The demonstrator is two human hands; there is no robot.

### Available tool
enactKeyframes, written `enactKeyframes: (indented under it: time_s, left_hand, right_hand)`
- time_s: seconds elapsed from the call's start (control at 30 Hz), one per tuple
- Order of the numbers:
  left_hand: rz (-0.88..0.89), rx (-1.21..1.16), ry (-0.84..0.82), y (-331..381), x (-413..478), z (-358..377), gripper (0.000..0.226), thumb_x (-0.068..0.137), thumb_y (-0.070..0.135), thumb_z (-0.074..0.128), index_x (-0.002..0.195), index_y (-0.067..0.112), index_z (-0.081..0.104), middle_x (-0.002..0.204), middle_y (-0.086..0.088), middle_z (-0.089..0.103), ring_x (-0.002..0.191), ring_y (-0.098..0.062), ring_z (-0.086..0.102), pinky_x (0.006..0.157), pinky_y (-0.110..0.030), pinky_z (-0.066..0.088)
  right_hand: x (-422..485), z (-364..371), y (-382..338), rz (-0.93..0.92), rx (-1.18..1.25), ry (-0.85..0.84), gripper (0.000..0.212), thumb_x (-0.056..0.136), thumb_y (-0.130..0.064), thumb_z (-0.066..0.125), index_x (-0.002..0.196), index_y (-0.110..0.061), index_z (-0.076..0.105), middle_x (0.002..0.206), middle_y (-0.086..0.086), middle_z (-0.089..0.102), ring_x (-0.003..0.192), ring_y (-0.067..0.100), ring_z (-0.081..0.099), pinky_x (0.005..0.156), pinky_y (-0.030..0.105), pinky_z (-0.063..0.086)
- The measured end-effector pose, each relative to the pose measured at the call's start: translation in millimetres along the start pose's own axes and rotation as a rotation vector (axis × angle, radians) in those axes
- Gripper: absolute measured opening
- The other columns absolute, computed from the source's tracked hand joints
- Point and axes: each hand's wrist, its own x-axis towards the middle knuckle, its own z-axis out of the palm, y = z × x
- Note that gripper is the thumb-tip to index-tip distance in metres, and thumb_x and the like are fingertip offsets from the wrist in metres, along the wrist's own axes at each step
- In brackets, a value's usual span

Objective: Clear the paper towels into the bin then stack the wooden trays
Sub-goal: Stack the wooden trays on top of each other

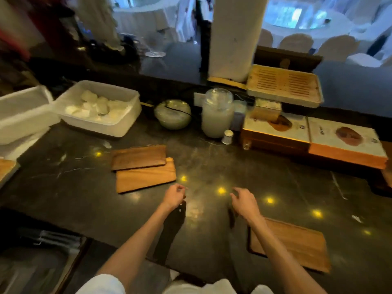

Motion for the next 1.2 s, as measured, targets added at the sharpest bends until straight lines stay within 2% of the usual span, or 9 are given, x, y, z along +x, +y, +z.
enactKeyframes:
  time_s: [0.17, 0.33, 0.53, 0.77, 0.87, 0.93, 1.07, 1.13, 1.2]
  left_hand:
    - [-0.049, -0.052, 0.253, -30.5, 55.5, -148.4, 0.031, 0.099, 0.010, 0.045, 0.122, -0.004, 0.059, 0.119, -0.028, 0.065, 0.110, -0.039, 0.063, 0.095, -0.045, 0.051]
    - [-0.087, 0.014, 0.428, -47.6, 103.8, -246.5, 0.029, 0.094, 0.007, 0.046, 0.115, 0.005, 0.066, 0.119, -0.017, 0.067, 0.112, -0.032, 0.061, 0.094, -0.039, 0.049]
    - [-0.187, 0.049, 0.406, -61.2, 153.4, -285.5, 0.037, 0.093, 0.008, 0.051, 0.129, 0.005, 0.057, 0.132, -0.017, 0.060, 0.124, -0.033, 0.054, 0.103, -0.041, 0.045]
    - [-0.316, -0.204, 0.260, -70.2, 185.9, -287.5, 0.030, 0.089, -0.005, 0.051, 0.117, -0.004, 0.062, 0.120, -0.024, 0.064, 0.115, -0.036, 0.059, 0.101, -0.044, 0.049]
    - [-0.334, -0.355, 0.239, -59.5, 181.0, -289.0, 0.033, 0.087, -0.012, 0.045, 0.115, -0.003, 0.061, 0.092, -0.019, 0.063, 0.084, -0.027, 0.062, 0.066, -0.035, 0.051]
    - [-0.317, -0.504, 0.248, -45.4, 174.6, -287.6, 0.032, 0.090, -0.010, 0.041, 0.110, 0.008, 0.059, 0.079, -0.010, 0.057, 0.067, -0.017, 0.054, 0.056, -0.026, 0.043]
    - [-0.183, -0.991, 0.173, -16.7, 147.9, -266.5, 0.017, 0.097, 0.021, 0.048, 0.097, 0.013, 0.063, 0.104, -0.009, 0.064, 0.101, -0.022, 0.060, 0.091, -0.046, 0.053]
    - [-0.100, -1.077, 0.149, -1.9, 134.8, -242.2, 0.035, 0.097, 0.038, 0.048, 0.078, 0.015, 0.066, 0.093, -0.007, 0.068, 0.094, -0.021, 0.063, 0.082, -0.043, 0.056]
    - [-0.016, -0.960, 0.182, 13.3, 118.7, -209.4, 0.021, 0.094, 0.028, 0.059, 0.079, 0.019, 0.070, 0.087, -0.003, 0.070, 0.086, -0.020, 0.066, 0.064, -0.028, 0.057]
  right_hand:
    - [47.8, 33.4, -148.0, -0.151, 0.077, -0.152, 0.037, 0.096, -0.028, 0.051, 0.129, -0.013, 0.061, 0.129, 0.010, 0.064, 0.120, 0.027, 0.058, 0.103, 0.041, 0.045]
    - [96.2, 64.8, -246.5, -0.083, 0.071, -0.200, 0.034, 0.094, -0.029, 0.051, 0.122, -0.017, 0.064, 0.124, 0.010, 0.066, 0.114, 0.028, 0.061, 0.096, 0.042, 0.050]
    - [150.3, 89.3, -290.0, 0.049, 0.075, -0.191, 0.032, 0.093, -0.023, 0.054, 0.119, -0.006, 0.063, 0.122, 0.014, 0.065, 0.112, 0.030, 0.061, 0.094, 0.040, 0.050]
    - [190.1, 114.9, -305.9, 0.301, 0.338, -0.291, 0.011, 0.095, -0.012, 0.056, 0.097, -0.002, 0.059, 0.072, 0.011, 0.058, 0.052, 0.016, 0.050, 0.048, 0.024, 0.043]
    - [189.0, 108.4, -300.7, 0.273, 0.470, -0.244, 0.014, 0.095, -0.007, 0.053, 0.081, -0.008, 0.056, 0.061, 0.007, 0.051, 0.044, 0.014, 0.043, 0.037, 0.020, 0.034]
    - [181.5, 91.7, -292.0, 0.258, 0.723, -0.213, 0.010, 0.098, -0.015, 0.049, 0.099, -0.009, 0.056, 0.072, 0.008, 0.056, 0.049, 0.014, 0.051, 0.039, 0.022, 0.041]
    - [153.3, 45.8, -250.7, 0.200, 1.080, -0.191, 0.045, 0.101, -0.049, 0.030, 0.098, -0.016, 0.060, 0.092, 0.005, 0.065, 0.081, 0.024, 0.068, 0.066, 0.033, 0.056]
    - [127.9, 22.2, -219.3, 0.107, 1.063, -0.079, 0.047, 0.099, -0.051, 0.036, 0.076, -0.018, 0.061, 0.075, 0.002, 0.066, 0.066, 0.013, 0.067, 0.056, 0.030, 0.051]
    - [98.7, 3.3, -183.0, -0.004, 0.900, 0.107, 0.033, 0.098, -0.037, 0.049, 0.073, -0.021, 0.062, 0.077, 0.000, 0.063, 0.066, 0.006, 0.062, 0.060, 0.029, 0.045]
